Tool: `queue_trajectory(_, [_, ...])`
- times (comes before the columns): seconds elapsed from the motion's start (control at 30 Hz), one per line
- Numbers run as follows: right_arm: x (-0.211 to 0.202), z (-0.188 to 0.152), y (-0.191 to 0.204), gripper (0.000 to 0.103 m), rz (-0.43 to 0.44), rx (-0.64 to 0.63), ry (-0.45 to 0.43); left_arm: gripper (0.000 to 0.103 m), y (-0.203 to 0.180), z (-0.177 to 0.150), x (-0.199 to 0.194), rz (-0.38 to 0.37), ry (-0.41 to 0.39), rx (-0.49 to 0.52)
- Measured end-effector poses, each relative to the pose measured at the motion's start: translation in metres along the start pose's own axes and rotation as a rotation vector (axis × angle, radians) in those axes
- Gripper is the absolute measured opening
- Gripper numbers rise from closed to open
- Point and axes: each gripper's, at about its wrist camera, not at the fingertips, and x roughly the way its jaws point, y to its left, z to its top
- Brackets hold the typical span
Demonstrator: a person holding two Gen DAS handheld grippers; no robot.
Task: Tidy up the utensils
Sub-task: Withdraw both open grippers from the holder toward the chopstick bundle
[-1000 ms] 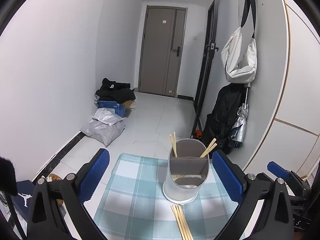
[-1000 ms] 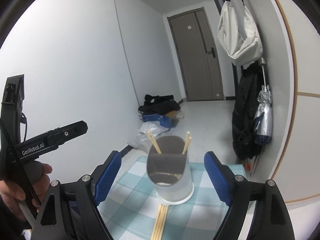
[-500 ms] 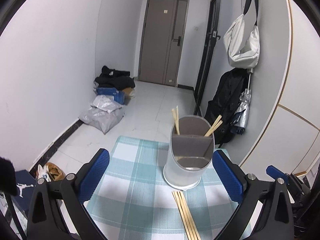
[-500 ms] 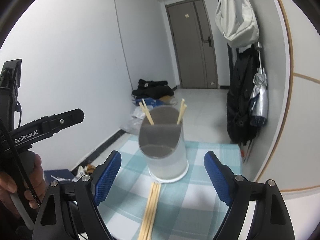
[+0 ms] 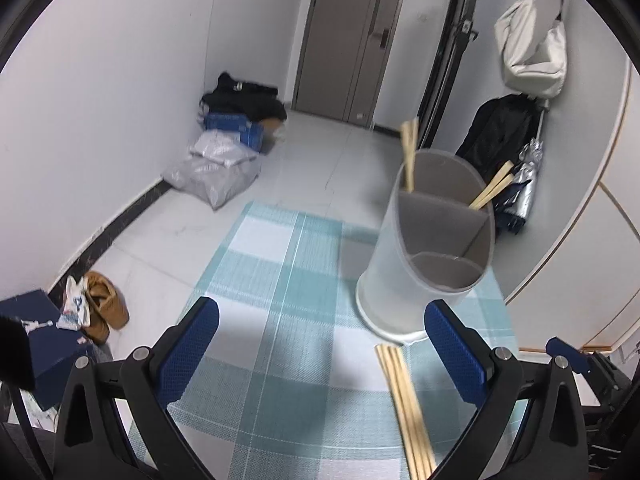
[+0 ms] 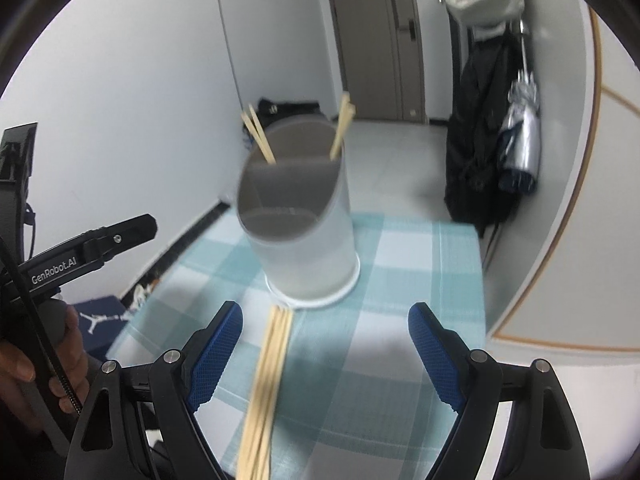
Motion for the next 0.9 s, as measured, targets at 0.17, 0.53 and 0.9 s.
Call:
queue_trajectory(0.17, [0.031, -0.006, 0.002, 0.084, -0.020, 0.000, 0.104, 0.101, 0.009, 0.006, 0.010, 0.001, 0.040, -0.040])
queue_trajectory(0.53, [0.092, -0.016, 0.012, 0.062, -0.027, 0.034, 0.293, 0.101, 0.028, 0.008, 0.024, 0.018, 0.121, -0.109])
queue_trajectory(0.9, [0.107, -0.024, 0.039, 0.046, -0.071, -0.084, 0.342, 0.101, 0.042, 0.009, 0.028, 0.028, 0.160, -0.165])
